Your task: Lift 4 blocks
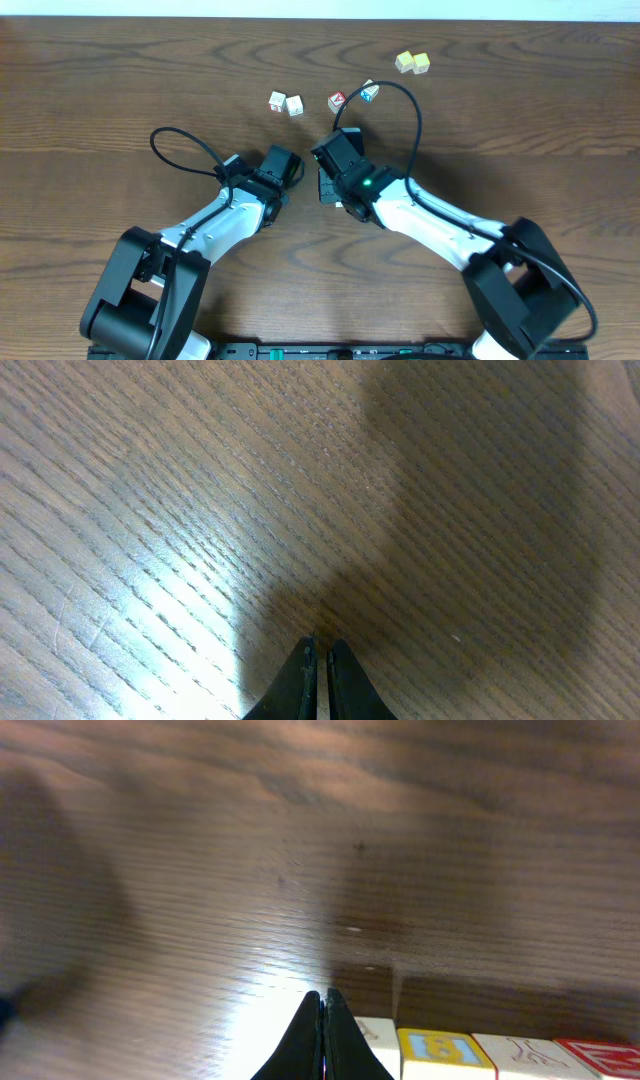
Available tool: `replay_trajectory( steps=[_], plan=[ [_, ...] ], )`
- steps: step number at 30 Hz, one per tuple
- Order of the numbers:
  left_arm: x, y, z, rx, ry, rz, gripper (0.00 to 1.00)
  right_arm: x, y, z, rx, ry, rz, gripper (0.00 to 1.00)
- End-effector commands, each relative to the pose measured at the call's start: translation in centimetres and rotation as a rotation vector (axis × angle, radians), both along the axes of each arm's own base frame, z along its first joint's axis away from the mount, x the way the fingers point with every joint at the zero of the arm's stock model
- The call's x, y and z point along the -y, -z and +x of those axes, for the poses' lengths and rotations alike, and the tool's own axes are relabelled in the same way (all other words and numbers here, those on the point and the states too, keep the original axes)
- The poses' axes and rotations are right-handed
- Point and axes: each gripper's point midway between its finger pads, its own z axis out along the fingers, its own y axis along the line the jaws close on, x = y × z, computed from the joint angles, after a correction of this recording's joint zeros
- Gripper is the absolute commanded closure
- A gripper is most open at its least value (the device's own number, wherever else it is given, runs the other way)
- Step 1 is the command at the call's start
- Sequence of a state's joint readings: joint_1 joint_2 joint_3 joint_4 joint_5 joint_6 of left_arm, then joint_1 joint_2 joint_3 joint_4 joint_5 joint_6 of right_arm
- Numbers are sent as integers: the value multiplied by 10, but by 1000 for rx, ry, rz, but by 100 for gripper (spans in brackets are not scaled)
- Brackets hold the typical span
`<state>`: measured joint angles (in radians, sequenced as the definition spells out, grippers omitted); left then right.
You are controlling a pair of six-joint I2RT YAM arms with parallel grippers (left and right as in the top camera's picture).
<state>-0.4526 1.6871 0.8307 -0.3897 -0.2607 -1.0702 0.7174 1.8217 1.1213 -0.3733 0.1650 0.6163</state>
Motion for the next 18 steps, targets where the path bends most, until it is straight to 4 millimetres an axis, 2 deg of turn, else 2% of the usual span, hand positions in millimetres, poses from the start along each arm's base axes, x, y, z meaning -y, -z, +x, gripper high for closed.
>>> replay_trajectory(
  steps=[1, 18],
  plan=[
    [-3, -1, -2, 0, -10, 1, 92, 3, 8, 5, 7, 6, -32, 99],
    [-3, -1, -2, 0, -10, 1, 93, 7, 16, 4, -8, 10, -57, 99]
  ],
)
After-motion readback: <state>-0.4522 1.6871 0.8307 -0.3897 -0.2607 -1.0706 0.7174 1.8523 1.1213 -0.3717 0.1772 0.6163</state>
